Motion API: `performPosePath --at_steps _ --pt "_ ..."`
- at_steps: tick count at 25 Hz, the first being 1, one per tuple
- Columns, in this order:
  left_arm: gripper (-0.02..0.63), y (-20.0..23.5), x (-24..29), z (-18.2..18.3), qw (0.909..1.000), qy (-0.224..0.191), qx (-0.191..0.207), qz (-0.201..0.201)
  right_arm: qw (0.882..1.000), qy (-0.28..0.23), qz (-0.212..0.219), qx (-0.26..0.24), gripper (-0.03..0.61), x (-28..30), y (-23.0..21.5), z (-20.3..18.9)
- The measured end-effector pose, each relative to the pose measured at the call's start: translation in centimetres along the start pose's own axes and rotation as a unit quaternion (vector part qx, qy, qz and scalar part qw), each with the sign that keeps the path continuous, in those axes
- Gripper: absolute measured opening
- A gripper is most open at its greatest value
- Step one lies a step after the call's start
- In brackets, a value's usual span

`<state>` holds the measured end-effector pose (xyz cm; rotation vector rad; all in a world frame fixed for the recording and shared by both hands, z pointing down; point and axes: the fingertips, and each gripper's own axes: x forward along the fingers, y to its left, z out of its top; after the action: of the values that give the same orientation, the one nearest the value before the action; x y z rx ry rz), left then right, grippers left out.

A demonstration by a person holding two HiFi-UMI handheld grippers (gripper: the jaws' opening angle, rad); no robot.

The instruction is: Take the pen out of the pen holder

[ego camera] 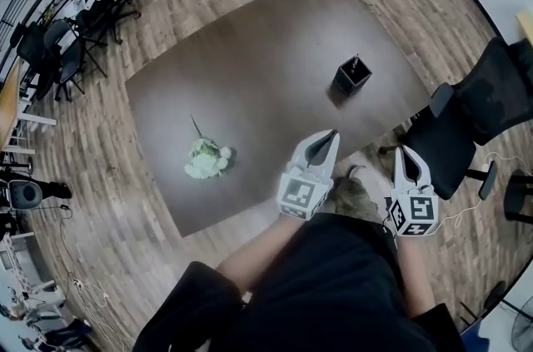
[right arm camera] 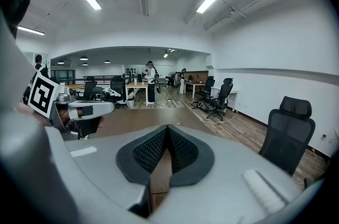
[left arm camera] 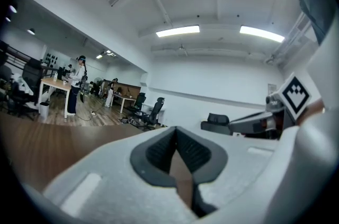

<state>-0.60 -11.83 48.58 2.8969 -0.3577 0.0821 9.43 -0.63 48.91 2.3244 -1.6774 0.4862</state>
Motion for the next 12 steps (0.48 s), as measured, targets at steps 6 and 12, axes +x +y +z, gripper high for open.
performPosePath --at_steps 6,12 --pt "0.003 0.9 0.8 -0.1 0.9998 0.000 0.007 0.019 1.000 -0.009 0.019 0.006 0.002 2.2 -0.5 0.6" --pt "0.003 2.2 3.8 0.2 0.9989 0.001 0.016 0.045 0.999 -0.026 0.042 0.008 0.002 5.5 -2.6 2.0"
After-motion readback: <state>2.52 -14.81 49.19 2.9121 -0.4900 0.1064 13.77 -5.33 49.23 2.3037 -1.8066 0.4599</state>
